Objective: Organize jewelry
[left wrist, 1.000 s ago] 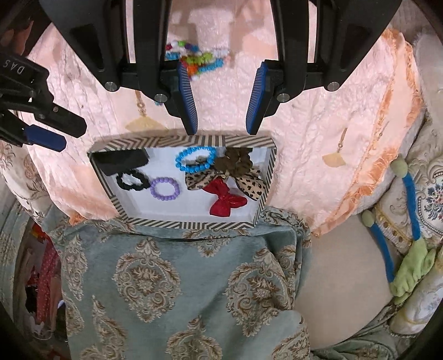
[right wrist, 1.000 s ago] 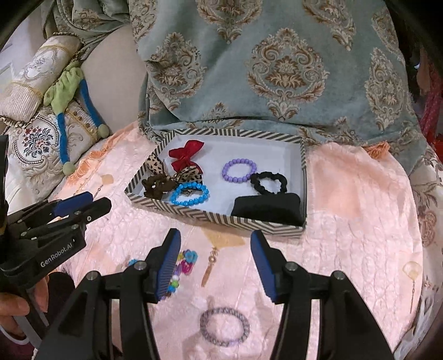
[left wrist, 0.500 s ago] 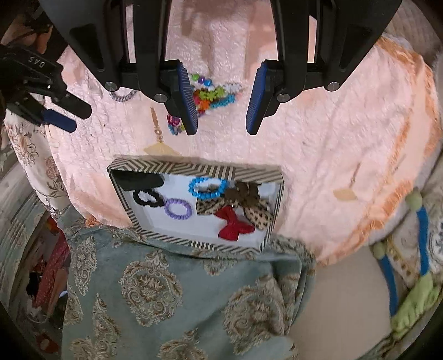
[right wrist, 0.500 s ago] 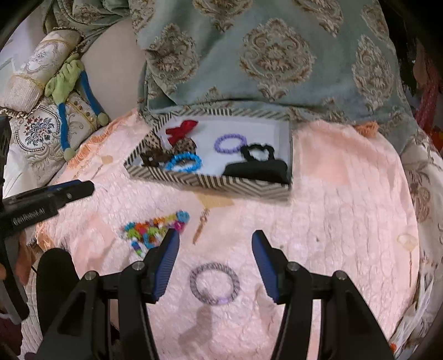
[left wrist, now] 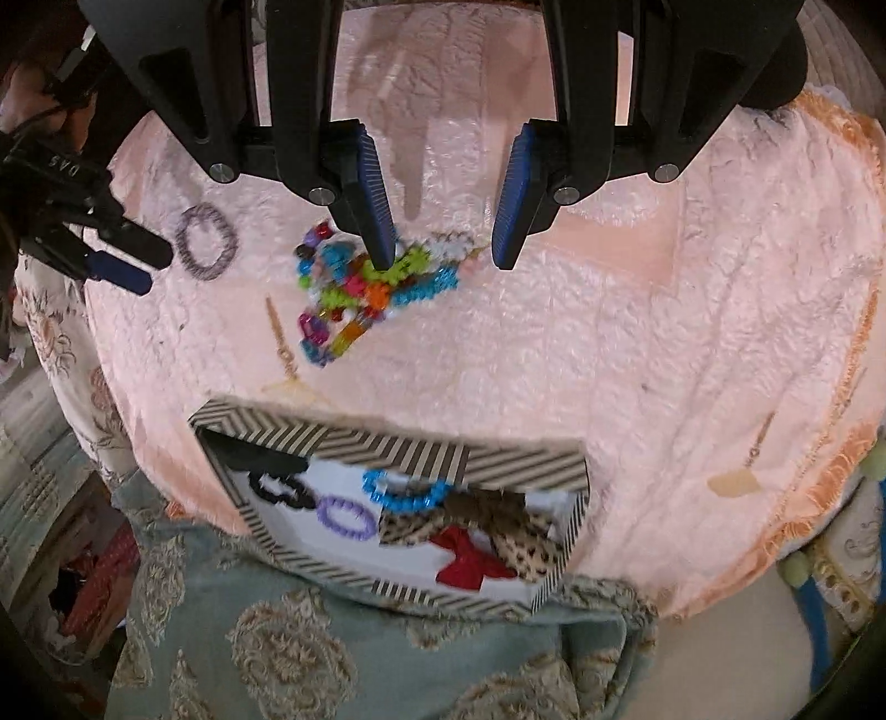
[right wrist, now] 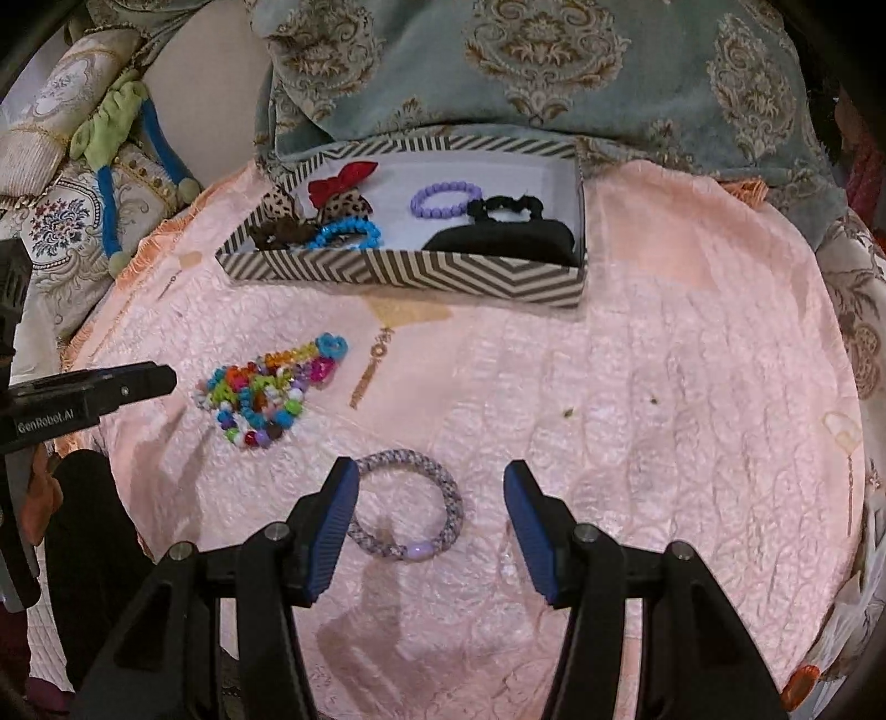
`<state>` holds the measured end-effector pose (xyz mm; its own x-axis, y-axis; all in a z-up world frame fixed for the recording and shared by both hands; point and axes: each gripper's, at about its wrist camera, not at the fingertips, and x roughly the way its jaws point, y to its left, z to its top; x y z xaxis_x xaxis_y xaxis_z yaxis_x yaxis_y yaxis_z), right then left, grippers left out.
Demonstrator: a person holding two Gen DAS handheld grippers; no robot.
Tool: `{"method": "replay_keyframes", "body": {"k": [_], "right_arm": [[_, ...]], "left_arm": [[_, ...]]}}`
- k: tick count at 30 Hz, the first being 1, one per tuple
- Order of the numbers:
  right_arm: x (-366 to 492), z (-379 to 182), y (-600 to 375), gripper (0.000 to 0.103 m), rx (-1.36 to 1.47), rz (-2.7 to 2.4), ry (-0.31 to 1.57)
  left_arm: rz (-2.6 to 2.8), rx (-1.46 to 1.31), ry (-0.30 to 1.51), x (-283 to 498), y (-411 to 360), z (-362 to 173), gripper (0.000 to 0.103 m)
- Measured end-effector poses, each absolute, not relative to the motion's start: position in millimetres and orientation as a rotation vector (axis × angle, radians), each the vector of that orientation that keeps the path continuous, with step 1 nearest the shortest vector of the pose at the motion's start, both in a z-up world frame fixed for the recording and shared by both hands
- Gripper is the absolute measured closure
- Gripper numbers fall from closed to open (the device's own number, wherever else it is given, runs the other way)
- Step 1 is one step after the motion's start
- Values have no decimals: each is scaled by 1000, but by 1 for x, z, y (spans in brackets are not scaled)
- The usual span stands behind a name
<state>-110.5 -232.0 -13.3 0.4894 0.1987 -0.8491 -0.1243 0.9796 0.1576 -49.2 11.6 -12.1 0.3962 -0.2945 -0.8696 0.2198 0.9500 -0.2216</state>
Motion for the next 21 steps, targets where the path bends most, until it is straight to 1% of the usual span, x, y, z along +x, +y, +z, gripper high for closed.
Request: {"method": "replay_keyframes", "body": {"k": [8,11,13,14,15,16,18,20,21], "right_arm": [[-107,-30,-235,46,75,193,1071],[-104,-38,-237,47,85,193,1071],[-102,-42,-237,53,87,194,1064],[-101,-44,-236,59,81,193,1061],[-100,-46,-236,65,73,189,1055],[-100,-46,-235,69,61,184,1043],[-100,-46,-235,89,46,179,1029],[-101,-43,-238,94,64,184,1019],[-102,-40,-240,95,75,191,1013]], "left_arm": [[-333,-95,1178,-35,12,-42,83],[-326,-104,1164,-32,11,-45,83],[-329,-111,1162,-31,12,-45,83],[-331,-120,1158,-30,13,-45,87],[-329,-122,1154,-30,14,-45,92],[-330,-122,1154,-28,13,-45,103],[-335,-135,1156,-27,14,-46,103],[-336,-144,1148,-28,16,-42,103],[-339,-144,1138,-30,16,-38,103]]}}
